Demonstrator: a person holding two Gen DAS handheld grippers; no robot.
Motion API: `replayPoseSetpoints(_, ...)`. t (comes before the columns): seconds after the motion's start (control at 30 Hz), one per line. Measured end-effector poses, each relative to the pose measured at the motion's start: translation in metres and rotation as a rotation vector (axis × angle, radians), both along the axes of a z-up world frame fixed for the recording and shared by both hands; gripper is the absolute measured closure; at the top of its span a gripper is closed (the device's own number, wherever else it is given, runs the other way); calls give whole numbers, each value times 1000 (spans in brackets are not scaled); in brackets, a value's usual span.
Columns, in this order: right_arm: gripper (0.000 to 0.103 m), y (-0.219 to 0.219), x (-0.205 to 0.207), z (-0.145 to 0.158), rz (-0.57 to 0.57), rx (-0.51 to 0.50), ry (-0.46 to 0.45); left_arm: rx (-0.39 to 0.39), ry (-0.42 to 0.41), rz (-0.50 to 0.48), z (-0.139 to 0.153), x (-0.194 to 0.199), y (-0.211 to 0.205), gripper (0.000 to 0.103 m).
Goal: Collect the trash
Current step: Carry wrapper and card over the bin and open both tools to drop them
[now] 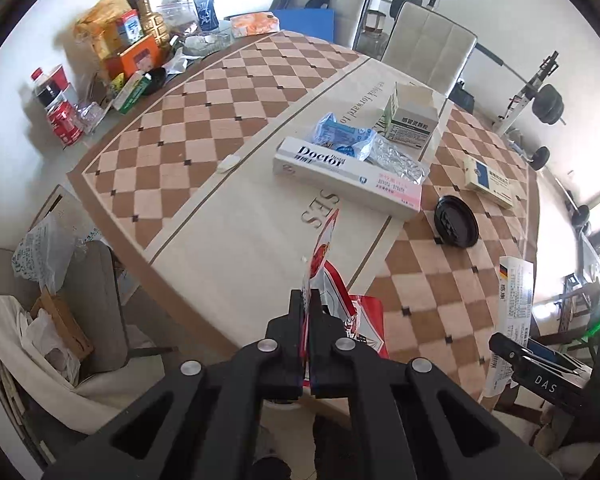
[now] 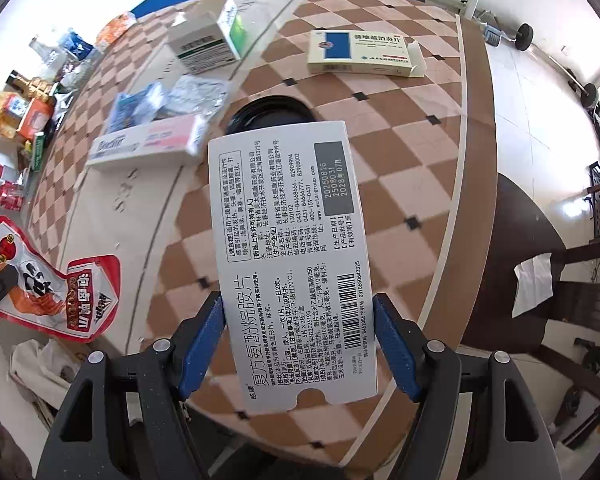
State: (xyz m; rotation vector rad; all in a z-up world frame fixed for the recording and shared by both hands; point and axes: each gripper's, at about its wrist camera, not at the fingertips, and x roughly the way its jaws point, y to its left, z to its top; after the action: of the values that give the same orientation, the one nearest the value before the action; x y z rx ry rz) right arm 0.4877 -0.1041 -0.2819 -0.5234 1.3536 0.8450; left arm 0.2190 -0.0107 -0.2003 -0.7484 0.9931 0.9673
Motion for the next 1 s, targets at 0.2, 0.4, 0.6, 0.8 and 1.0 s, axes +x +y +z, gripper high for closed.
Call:
replayPoseSetpoints(0.2,28,-47,-91,4,-11,53,36,-23,-33,15,-7,-87,-41,103)
replayPoseSetpoints(0.4,28,-86,-187,-41,44,0,155,-165,-29,93,-60,-156,-66,103)
replayPoseSetpoints(0.6,28,-110,-253,-127,118,-130,213,-289,4,148,-161,-173,-64,103)
replayPoseSetpoints(0.8,28,-119,-270,-253,106,-228,224,-383,43,140,-297,-147,-46,103)
replayPoseSetpoints(1.0,28,-101,-257,-370,84,-266,199,-462,73,94,-416,-113,-30,103)
